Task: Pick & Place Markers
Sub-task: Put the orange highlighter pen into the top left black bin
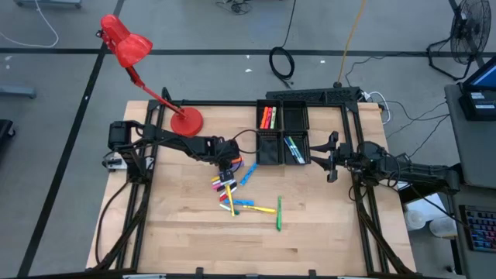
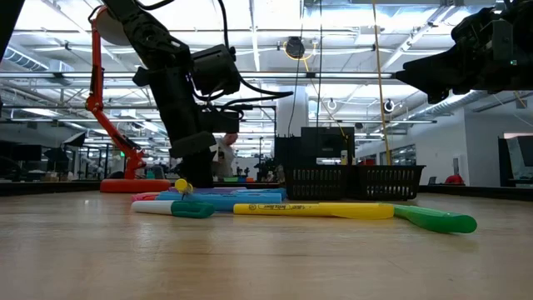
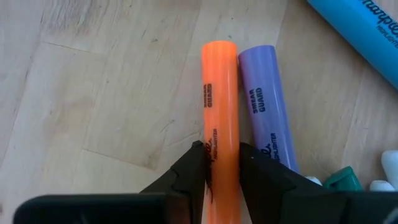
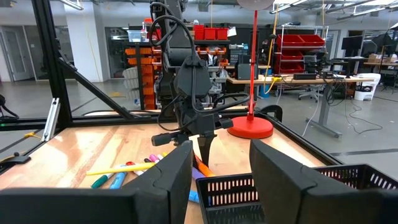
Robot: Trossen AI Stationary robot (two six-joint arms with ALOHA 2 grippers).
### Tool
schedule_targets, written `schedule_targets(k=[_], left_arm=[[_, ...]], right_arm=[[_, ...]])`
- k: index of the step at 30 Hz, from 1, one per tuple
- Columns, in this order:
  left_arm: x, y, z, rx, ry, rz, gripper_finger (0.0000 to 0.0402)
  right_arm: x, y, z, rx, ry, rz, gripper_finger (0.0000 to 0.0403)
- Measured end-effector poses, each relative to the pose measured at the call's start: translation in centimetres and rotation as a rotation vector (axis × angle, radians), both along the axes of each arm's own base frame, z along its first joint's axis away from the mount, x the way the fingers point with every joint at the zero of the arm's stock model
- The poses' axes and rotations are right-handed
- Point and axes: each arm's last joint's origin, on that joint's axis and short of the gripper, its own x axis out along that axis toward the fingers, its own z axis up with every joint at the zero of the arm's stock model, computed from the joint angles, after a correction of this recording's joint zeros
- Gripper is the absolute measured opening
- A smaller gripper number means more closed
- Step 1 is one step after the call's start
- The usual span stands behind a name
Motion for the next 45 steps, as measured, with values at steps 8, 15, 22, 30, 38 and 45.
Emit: schedule_targets(k=[8, 15, 22, 30, 38, 45], left_arm=[[0.0, 0.0, 0.0, -0.005, -0.003, -0.001, 0.0093], [0.0, 0.0, 0.0, -0.023, -0.01, 0.041, 0.0093], [0.0, 0.2, 0.0, -0.007, -0.01, 0.03, 0.0093], [0.1, 0.4, 0.4, 0.089, -0.017, -0.011, 0.0092], [-0.1, 0.9, 2.5, 0.201, -0.084, 0.063, 0.0092], [0.0, 1.4, 5.7, 0.228, -0.27, 0.105, 0.0092]], right_arm=[[0.0, 0.0, 0.0, 0.0, 0.0, 0.0, 0.0146], [0.0, 0.0, 0.0, 0.0, 0.0, 0.0, 0.0146], [0.0, 0.0, 0.0, 0.0, 0.0, 0.0, 0.0146], [0.0, 0.0, 0.0, 0.0, 0.0, 0.0, 0.0146], [0.0, 0.0, 0.0, 0.0, 0.0, 0.0, 0.0146], [0.0, 0.0, 0.0, 0.0, 0.0, 0.0, 0.0146]])
